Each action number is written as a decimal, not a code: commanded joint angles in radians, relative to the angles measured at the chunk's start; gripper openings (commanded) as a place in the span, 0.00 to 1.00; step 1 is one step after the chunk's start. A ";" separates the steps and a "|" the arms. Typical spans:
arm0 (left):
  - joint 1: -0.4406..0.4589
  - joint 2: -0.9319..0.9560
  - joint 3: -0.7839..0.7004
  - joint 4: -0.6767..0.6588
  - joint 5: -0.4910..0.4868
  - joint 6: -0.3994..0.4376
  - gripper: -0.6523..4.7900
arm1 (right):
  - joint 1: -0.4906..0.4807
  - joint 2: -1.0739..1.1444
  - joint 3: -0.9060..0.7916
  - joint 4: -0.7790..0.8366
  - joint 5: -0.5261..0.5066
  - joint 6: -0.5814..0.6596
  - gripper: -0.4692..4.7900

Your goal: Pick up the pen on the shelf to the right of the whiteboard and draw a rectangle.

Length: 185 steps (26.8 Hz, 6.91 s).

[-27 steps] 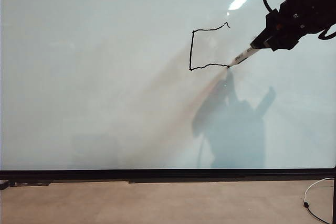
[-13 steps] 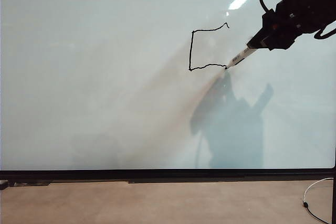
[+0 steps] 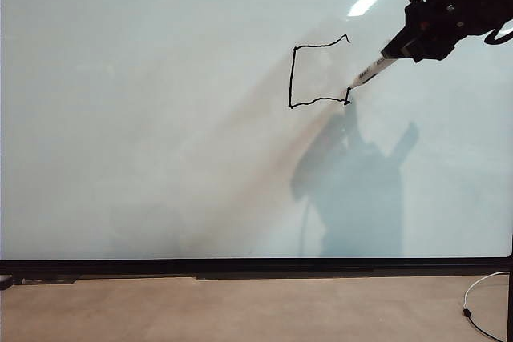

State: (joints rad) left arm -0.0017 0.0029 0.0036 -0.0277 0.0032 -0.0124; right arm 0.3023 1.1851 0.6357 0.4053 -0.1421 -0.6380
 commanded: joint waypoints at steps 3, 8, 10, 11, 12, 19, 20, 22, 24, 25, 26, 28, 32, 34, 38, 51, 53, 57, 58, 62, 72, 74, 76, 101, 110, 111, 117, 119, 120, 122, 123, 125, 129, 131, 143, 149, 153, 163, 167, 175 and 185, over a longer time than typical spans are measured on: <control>0.000 0.000 0.003 0.006 0.000 0.005 0.11 | -0.002 -0.016 0.011 0.029 0.010 -0.002 0.08; 0.000 0.000 0.003 0.006 0.000 0.005 0.11 | -0.002 -0.024 0.011 0.039 0.010 -0.003 0.08; 0.000 0.000 0.003 0.006 0.000 0.005 0.11 | -0.002 -0.024 0.011 0.042 0.010 -0.003 0.08; 0.000 0.000 0.003 0.007 0.000 0.005 0.11 | -0.002 -0.024 0.011 0.045 0.010 -0.003 0.08; 0.000 0.000 0.003 0.006 0.000 0.005 0.11 | -0.002 -0.024 0.011 0.047 0.010 -0.003 0.08; 0.000 0.000 0.003 0.006 0.000 0.005 0.11 | -0.002 -0.028 0.023 0.063 0.010 -0.003 0.08; 0.000 0.000 0.003 0.006 0.000 0.005 0.11 | -0.002 -0.029 0.023 0.064 0.010 -0.003 0.08; 0.000 0.000 0.003 0.006 0.000 0.005 0.11 | -0.002 -0.036 0.023 0.064 0.010 -0.006 0.08; 0.000 0.000 0.003 0.006 0.000 0.005 0.11 | -0.002 -0.042 0.023 0.064 0.010 -0.010 0.08; 0.000 0.000 0.003 0.006 0.000 0.005 0.11 | -0.002 -0.044 0.023 0.064 0.010 -0.010 0.08; 0.000 0.000 0.003 0.006 0.000 0.005 0.11 | -0.002 -0.045 0.023 0.064 0.010 -0.010 0.08; 0.000 0.000 0.003 0.006 0.000 0.005 0.11 | -0.002 -0.050 0.023 0.064 0.010 -0.010 0.08; 0.000 0.000 0.003 0.006 0.000 0.005 0.11 | -0.002 -0.053 0.024 0.070 0.010 -0.010 0.08; 0.000 0.000 0.003 0.006 0.000 0.005 0.11 | -0.002 -0.057 0.024 0.070 0.010 -0.010 0.08; 0.000 0.000 0.003 0.006 0.000 0.005 0.11 | -0.001 -0.066 0.024 0.071 0.009 -0.010 0.08; 0.000 0.000 0.003 0.006 0.000 0.005 0.11 | -0.001 -0.082 0.025 0.071 0.006 -0.010 0.08; 0.000 0.000 0.003 0.006 0.000 0.005 0.11 | -0.001 -0.086 0.025 0.071 0.006 -0.010 0.08; 0.000 0.000 0.003 0.006 0.000 0.005 0.11 | -0.001 -0.088 0.025 0.066 0.006 -0.010 0.08; 0.000 0.000 0.003 0.006 0.000 0.005 0.11 | -0.001 -0.088 0.025 0.062 0.006 -0.010 0.08; 0.000 0.000 0.003 0.006 0.000 0.005 0.11 | 0.000 -0.089 0.025 0.039 0.006 -0.010 0.08; 0.000 0.000 0.003 0.006 0.000 0.005 0.11 | 0.098 -0.213 -0.035 -0.065 0.142 0.042 0.08; 0.000 0.000 0.003 0.006 0.000 0.005 0.11 | 0.098 -0.268 -0.073 -0.064 0.151 0.094 0.08; 0.000 0.000 0.003 0.006 0.000 0.005 0.11 | 0.098 -0.339 -0.120 -0.065 0.179 0.138 0.08; 0.000 0.000 0.003 0.006 0.000 0.005 0.11 | 0.097 -0.925 -0.507 -0.109 0.362 0.361 0.08; 0.000 0.000 0.003 0.006 0.000 0.005 0.11 | 0.097 -1.051 -0.583 -0.120 0.380 0.378 0.08; 0.000 0.000 0.003 0.006 0.000 0.005 0.11 | 0.097 -1.066 -0.590 -0.125 0.380 0.383 0.08; 0.000 0.000 0.003 0.006 0.000 0.005 0.11 | 0.097 -1.128 -0.597 -0.195 0.378 0.396 0.08; 0.000 0.000 0.003 0.006 0.000 0.005 0.11 | 0.097 -1.139 -0.600 -0.205 0.375 0.396 0.08; 0.000 0.000 0.003 0.006 0.000 0.005 0.11 | 0.097 -1.148 -0.604 -0.211 0.375 0.397 0.08; 0.000 0.000 0.003 0.006 0.000 0.005 0.11 | 0.097 -1.183 -0.620 -0.213 0.372 0.412 0.08; 0.000 0.000 0.003 0.007 0.000 0.005 0.11 | 0.097 -1.184 -0.632 -0.194 0.371 0.426 0.08; 0.000 0.000 0.003 0.007 0.000 0.005 0.11 | 0.096 -1.184 -0.635 -0.195 0.368 0.436 0.08; 0.000 0.000 0.003 0.006 0.000 0.005 0.11 | 0.095 -1.184 -0.635 -0.212 0.364 0.436 0.08; 0.000 0.000 0.003 0.006 0.000 0.005 0.11 | 0.093 -1.184 -0.635 -0.230 0.365 0.436 0.08; 0.000 0.000 0.003 0.006 0.000 0.005 0.11 | -0.053 -1.184 -0.635 -0.229 0.262 0.454 0.08; 0.000 0.000 0.003 0.006 0.000 0.005 0.11 | -0.180 -1.184 -0.635 -0.229 0.189 0.466 0.08; 0.000 0.000 0.003 0.006 0.000 0.005 0.11 | -0.259 -1.184 -0.635 -0.231 0.139 0.467 0.08; 0.000 0.000 0.003 0.006 0.000 0.005 0.11 | -0.331 -1.184 -0.635 -0.244 0.140 0.475 0.08; 0.000 0.000 0.003 0.006 0.000 0.005 0.11 | -0.332 -1.184 -0.635 -0.245 0.143 0.478 0.08; 0.000 0.000 0.003 0.006 0.000 0.005 0.11 | -0.332 -1.184 -0.635 -0.266 0.142 0.486 0.08; 0.000 0.000 0.003 0.006 0.000 0.005 0.11 | -0.332 -1.184 -0.635 -0.312 0.142 0.486 0.08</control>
State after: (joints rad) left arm -0.0017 0.0029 0.0036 -0.0280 0.0032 -0.0124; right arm -0.0296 0.0017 -0.0032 0.0788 -0.0002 -0.1566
